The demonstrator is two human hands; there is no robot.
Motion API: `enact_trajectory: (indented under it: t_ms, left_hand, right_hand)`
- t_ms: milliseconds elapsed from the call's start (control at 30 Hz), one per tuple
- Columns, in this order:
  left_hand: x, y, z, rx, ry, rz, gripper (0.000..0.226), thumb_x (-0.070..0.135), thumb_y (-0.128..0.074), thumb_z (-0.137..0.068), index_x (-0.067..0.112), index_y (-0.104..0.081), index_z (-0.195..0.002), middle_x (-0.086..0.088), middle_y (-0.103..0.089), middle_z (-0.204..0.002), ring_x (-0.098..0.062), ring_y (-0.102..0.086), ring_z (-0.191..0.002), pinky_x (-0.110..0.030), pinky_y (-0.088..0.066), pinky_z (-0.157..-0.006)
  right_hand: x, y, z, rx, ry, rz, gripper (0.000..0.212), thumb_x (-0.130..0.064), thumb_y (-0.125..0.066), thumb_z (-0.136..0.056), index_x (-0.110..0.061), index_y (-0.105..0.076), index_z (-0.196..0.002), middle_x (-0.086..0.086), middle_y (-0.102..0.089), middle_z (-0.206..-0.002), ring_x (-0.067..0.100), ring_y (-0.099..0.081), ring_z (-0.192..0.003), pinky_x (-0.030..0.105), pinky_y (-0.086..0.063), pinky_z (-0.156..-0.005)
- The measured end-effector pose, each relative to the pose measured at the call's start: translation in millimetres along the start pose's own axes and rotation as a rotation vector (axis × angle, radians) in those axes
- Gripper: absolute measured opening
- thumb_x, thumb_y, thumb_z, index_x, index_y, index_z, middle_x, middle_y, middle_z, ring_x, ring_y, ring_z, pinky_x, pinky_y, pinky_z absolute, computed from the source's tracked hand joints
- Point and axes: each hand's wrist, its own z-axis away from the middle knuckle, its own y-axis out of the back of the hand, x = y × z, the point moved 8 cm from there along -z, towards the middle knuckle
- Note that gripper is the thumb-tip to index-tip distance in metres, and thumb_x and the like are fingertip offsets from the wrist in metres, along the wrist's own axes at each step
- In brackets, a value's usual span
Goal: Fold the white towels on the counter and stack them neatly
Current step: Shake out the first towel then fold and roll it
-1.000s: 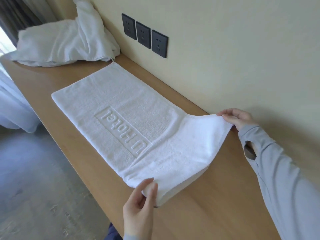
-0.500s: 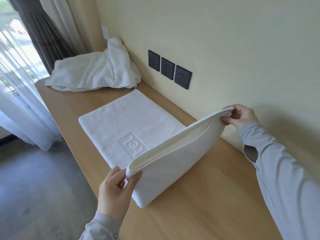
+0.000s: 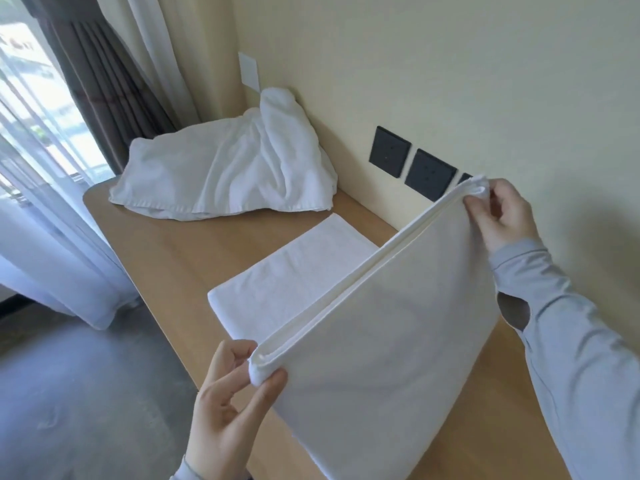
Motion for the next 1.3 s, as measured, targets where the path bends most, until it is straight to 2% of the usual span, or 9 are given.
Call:
enact_trajectory:
  t_ms: [133, 267, 433, 633, 800, 933, 1067, 1167, 1300]
  left_hand:
    - [-34, 35, -50, 0.064, 0.096, 0.095, 0.021, 0.018, -0.068, -0.07, 0.01, -0.067, -0.051, 0.014, -0.051, -0.066, -0.004, -0.049, -0.067, -0.01, -0.036, -0.066]
    - [-95, 58, -96, 0.103, 0.261, 0.142, 0.026, 0.026, -0.066, -0.072, 0.014, -0.067, -0.048, 0.0, -0.05, -0.072, -0.009, -0.048, -0.072, -0.014, -0.036, -0.069]
    - [-182, 66, -138, 0.103, 0.466, 0.096, 0.06, 0.043, -0.078, -0.068, -0.014, -0.057, -0.064, -0.013, -0.053, -0.077, -0.017, -0.049, -0.073, -0.032, -0.036, -0.07]
    - [-237, 71, -147, 0.123, 0.613, -0.004, 0.031, 0.023, -0.067, -0.086, 0.01, -0.071, -0.058, -0.017, -0.066, -0.08, -0.026, -0.062, -0.076, -0.046, -0.051, -0.081]
    - [-226, 75, -150, 0.178, 0.555, -0.217, 0.027, 0.029, -0.073, -0.081, 0.016, -0.062, -0.06, -0.007, -0.058, -0.075, -0.013, -0.055, -0.068, -0.035, -0.043, -0.067]
    - [-188, 70, -163, 0.271, 0.296, -0.549, 0.045, 0.027, -0.063, -0.079, 0.003, -0.057, -0.117, -0.015, -0.052, -0.115, -0.032, -0.05, -0.104, -0.043, -0.038, -0.086]
    - [-169, 32, -185, 0.089, 0.053, -0.764, 0.042, 0.044, -0.049, -0.082, 0.012, -0.068, -0.103, -0.004, -0.061, -0.098, -0.029, -0.055, -0.094, -0.041, -0.038, -0.079]
    - [-182, 29, -195, 0.094, 0.113, -0.729, 0.031, 0.037, -0.068, -0.079, 0.009, -0.069, -0.092, -0.006, -0.058, -0.089, -0.033, -0.056, -0.087, -0.039, -0.036, -0.078]
    - [-187, 35, -199, 0.105, 0.127, -0.622, 0.053, 0.053, -0.046, -0.073, 0.005, -0.064, -0.083, -0.006, -0.056, -0.083, -0.026, -0.049, -0.081, -0.033, -0.035, -0.078]
  right_hand:
    - [-17, -76, -33, -0.033, -0.006, 0.081, 0.016, -0.021, -0.057, -0.09, -0.006, -0.056, -0.095, 0.001, -0.055, -0.081, 0.014, -0.048, -0.074, 0.001, -0.033, -0.058]
    - [-4, -160, -56, -0.12, -0.069, 0.14, 0.019, -0.02, -0.058, -0.09, -0.004, -0.058, -0.1, 0.003, -0.057, -0.088, 0.018, -0.05, -0.083, 0.013, -0.031, -0.063]
    - [47, -255, -63, -0.27, -0.236, 0.278, 0.018, -0.02, -0.057, -0.09, -0.006, -0.058, -0.101, 0.005, -0.053, -0.086, 0.021, -0.048, -0.082, 0.023, -0.033, -0.075]
    - [89, -305, -62, -0.374, -0.335, 0.434, 0.021, -0.027, -0.054, -0.091, -0.008, -0.055, -0.101, 0.012, -0.058, -0.092, 0.031, -0.056, -0.091, 0.034, -0.043, -0.079]
    - [96, -317, -55, -0.403, -0.316, 0.5, 0.027, -0.026, -0.053, -0.093, -0.006, -0.053, -0.111, 0.016, -0.058, -0.105, 0.033, -0.054, -0.098, 0.035, -0.04, -0.078]
    - [62, -303, -52, -0.242, 0.035, 0.662, 0.03, -0.016, -0.061, -0.086, -0.006, -0.056, -0.114, 0.013, -0.057, -0.112, 0.032, -0.052, -0.104, 0.041, -0.041, -0.084]
    - [32, -315, -33, -0.415, 0.507, 0.612, 0.025, -0.001, -0.063, -0.079, -0.01, -0.067, -0.101, 0.002, -0.066, -0.103, 0.029, -0.058, -0.1, 0.039, -0.038, -0.083]
    - [44, -334, -26, -0.661, 0.521, 0.659, 0.031, -0.006, -0.058, -0.085, -0.013, -0.063, -0.114, -0.003, -0.061, -0.116, 0.021, -0.05, -0.116, 0.033, -0.027, -0.092]
    - [51, -340, -38, -0.722, 0.526, 0.718, 0.027, -0.023, -0.058, -0.088, -0.017, -0.059, -0.115, -0.004, -0.055, -0.115, 0.016, -0.047, -0.113, 0.029, -0.024, -0.093]
